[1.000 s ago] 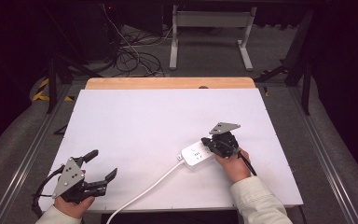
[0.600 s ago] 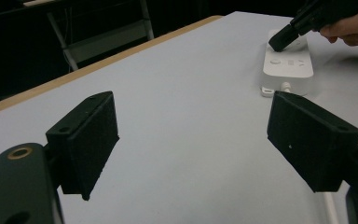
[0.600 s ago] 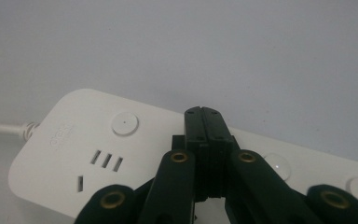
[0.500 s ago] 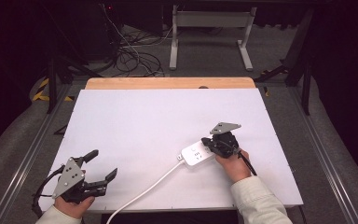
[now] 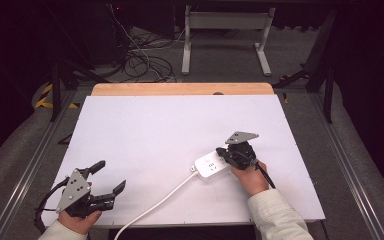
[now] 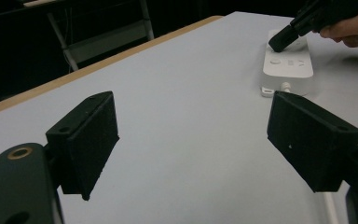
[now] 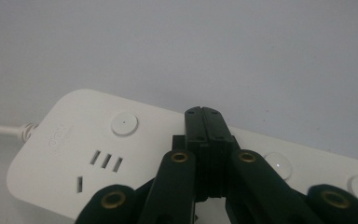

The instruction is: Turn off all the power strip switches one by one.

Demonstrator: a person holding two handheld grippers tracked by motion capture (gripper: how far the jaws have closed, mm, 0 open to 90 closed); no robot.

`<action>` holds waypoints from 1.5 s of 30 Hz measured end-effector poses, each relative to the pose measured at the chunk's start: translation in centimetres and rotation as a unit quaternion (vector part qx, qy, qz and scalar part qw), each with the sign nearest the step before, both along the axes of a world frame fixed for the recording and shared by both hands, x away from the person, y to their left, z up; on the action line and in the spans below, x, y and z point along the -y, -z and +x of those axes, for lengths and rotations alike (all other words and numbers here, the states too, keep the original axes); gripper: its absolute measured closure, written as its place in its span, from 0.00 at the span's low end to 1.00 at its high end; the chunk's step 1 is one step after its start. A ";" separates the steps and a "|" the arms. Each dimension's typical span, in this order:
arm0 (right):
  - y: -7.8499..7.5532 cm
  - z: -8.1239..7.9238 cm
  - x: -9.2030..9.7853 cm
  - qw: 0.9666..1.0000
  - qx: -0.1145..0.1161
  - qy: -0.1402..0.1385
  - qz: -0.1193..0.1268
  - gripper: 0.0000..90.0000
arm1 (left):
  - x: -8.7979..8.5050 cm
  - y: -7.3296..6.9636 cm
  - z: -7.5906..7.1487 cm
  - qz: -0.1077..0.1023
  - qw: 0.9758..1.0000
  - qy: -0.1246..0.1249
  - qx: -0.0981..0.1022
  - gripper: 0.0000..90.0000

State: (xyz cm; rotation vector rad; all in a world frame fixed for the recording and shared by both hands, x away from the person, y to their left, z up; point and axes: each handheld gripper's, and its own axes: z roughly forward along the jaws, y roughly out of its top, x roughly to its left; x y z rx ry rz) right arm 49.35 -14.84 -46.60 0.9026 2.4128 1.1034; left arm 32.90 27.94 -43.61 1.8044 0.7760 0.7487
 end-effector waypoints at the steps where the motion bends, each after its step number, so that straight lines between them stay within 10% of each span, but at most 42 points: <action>1: 0.0 -0.1 0.0 1.000 0.004 0.000 0.001 1.00 | 0.0 0.0 0.0 -0.001 1.000 0.000 0.000 0.19; 11: -2.2 -0.8 0.9 0.999 0.042 0.006 0.034 1.00 | 0.0 0.0 0.1 -0.001 1.000 0.001 0.000 0.19; 22: -1.9 0.4 3.5 0.998 0.037 0.057 0.015 1.00 | 0.0 0.0 0.1 0.000 1.000 0.001 -0.001 0.19; 45: -0.4 1.3 2.7 0.999 0.009 0.049 -0.008 1.00 | 0.0 0.0 0.1 0.000 1.000 0.001 -0.002 0.19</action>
